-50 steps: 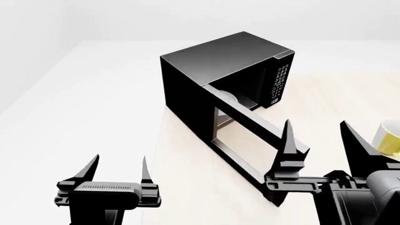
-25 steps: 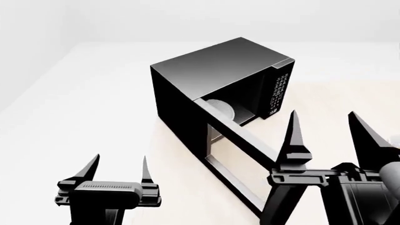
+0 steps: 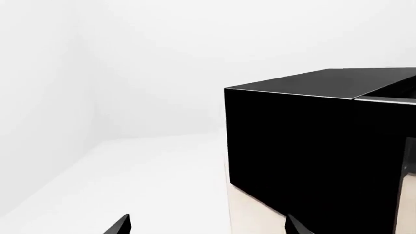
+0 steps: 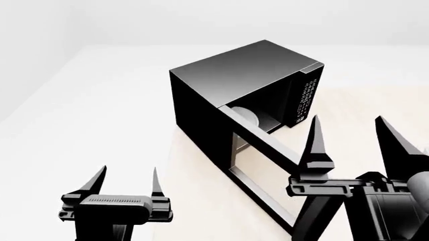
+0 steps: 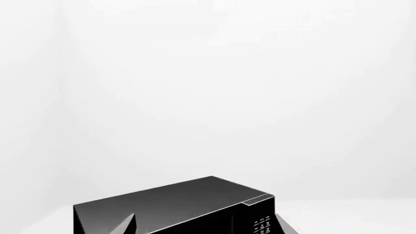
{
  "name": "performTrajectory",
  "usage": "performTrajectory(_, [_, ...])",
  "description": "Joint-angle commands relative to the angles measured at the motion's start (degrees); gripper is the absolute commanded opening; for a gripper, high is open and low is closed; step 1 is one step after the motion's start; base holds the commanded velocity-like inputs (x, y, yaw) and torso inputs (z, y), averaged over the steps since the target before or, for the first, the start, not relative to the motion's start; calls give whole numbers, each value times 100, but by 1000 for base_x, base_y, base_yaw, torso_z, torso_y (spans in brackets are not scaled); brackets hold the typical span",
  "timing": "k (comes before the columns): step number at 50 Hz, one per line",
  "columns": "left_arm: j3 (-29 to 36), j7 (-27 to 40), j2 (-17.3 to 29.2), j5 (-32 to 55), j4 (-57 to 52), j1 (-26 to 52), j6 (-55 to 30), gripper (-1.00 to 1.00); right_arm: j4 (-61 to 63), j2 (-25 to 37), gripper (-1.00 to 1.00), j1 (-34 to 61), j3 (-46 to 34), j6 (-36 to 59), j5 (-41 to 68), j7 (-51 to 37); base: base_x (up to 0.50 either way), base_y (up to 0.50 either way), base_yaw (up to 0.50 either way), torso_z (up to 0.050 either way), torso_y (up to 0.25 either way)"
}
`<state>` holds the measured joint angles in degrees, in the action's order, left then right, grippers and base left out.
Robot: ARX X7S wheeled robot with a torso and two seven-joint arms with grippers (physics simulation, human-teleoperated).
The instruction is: Close the microwave.
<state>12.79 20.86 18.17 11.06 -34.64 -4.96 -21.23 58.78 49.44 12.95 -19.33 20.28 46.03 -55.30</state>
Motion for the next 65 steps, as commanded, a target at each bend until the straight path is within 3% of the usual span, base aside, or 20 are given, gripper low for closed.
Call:
performTrajectory(1, [27, 24, 14, 3, 15, -10, 28, 100, 0, 52, 100, 68, -56, -133, -6, -28, 0, 0, 0, 0, 0])
performTrajectory(19, [36, 44, 41, 49, 50, 40, 23, 100, -79, 15, 100, 404, -244, 48, 123, -87, 146, -5, 0, 0, 0])
performTrajectory(35, [47, 90, 90, 86, -65, 12, -61, 100, 92, 88, 100, 2011, -489, 565, 1359, -663, 0, 0, 0, 0, 0])
performTrajectory(65, [28, 155, 146, 136, -41, 8, -26, 100, -71, -714, 100, 3544, -1438, 1576, 2437, -943, 0, 0, 0, 0, 0])
